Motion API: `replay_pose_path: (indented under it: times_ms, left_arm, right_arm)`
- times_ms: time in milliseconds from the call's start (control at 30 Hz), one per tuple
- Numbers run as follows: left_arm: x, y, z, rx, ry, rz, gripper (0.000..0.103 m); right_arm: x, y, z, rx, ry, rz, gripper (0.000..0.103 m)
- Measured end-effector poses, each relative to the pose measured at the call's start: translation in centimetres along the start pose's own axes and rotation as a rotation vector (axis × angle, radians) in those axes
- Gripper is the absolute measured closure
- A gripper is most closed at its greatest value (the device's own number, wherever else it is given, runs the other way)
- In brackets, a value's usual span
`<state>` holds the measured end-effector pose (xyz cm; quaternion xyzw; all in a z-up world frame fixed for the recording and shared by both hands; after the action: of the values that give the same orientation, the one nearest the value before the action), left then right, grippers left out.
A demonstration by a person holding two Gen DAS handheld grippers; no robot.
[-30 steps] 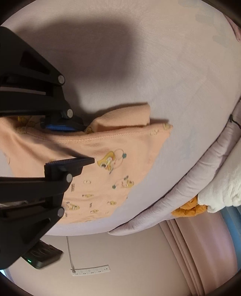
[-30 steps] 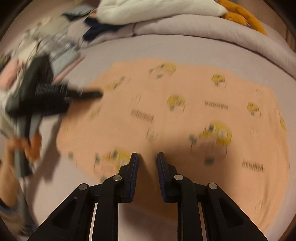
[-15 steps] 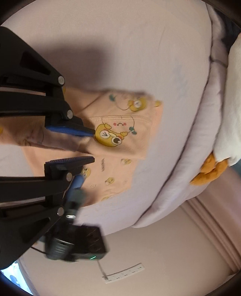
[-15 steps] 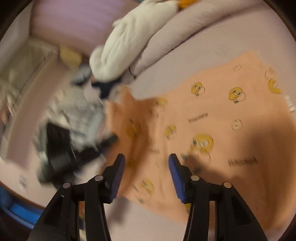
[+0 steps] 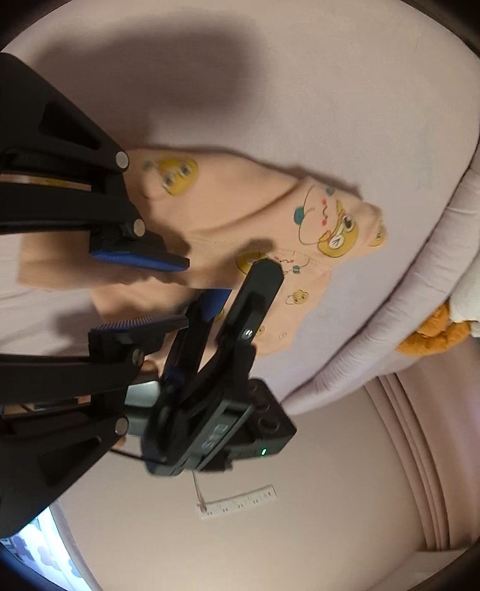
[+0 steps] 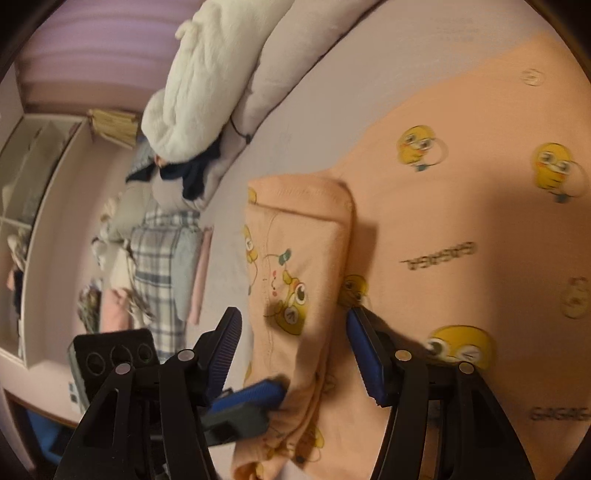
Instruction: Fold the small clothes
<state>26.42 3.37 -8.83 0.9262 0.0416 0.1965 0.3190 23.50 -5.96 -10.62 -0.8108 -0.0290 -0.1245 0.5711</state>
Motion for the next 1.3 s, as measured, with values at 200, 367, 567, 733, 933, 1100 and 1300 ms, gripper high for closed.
replay_pose_path:
  times_ms: [200, 367, 567, 733, 933, 1100, 1300]
  left_arm:
    - [-0.5, -1.8, -3.3, 0.093, 0.092, 0.031, 0.079]
    - [-0.8, -3.1, -3.2, 0.093, 0.081, 0.015, 0.079]
    - [-1.1, -2.4, -1.9, 0.080, 0.055, 0.035, 0.079]
    - [-0.9, -1.3, -3.1, 0.041, 0.066, 0.036, 0.072]
    - [-0.9, -0.4, -3.8, 0.055, 0.075, 0.058, 0.062]
    - [-1.5, 1.2, -1.5, 0.051, 0.034, 0.094, 0.062]
    - [-1.3, 5.2, 2.4, 0.033, -0.005, 0.159, 0.062]
  right_arm:
    - [-0.8, -1.8, 1.1, -0.006, -0.028, -0.079, 0.043]
    - [-0.9, -1.0, 2.5, -0.045, -0.051, -0.058, 0.046]
    - [-0.9, -1.3, 2.6, -0.066, -0.025, -0.090, 0.084]
    - [-0.5, -3.8, 1.1, -0.130, 0.007, -0.234, 0.093]
    - [1.5, -5.5, -4.7, -0.215, 0.059, -0.319, 0.093]
    - [2.8, -5.0, -10.9, -0.328, 0.093, -0.357, 0.093]
    - [2.6, -0.5, -14.1, -0.431, 0.086, -0.322, 0.093]
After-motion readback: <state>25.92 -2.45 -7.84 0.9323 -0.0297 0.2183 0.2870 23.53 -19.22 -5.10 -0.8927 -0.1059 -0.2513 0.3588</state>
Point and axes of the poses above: each gripper's, at about its wrist camera, not at the fingertips, and z roughly the way its jaws point, y to its right, x to its top, the point moved 4 cm from there along z, roughly the way its jaws point, and after that the axes turned 12 degrees about x, right-handed, at the moved point
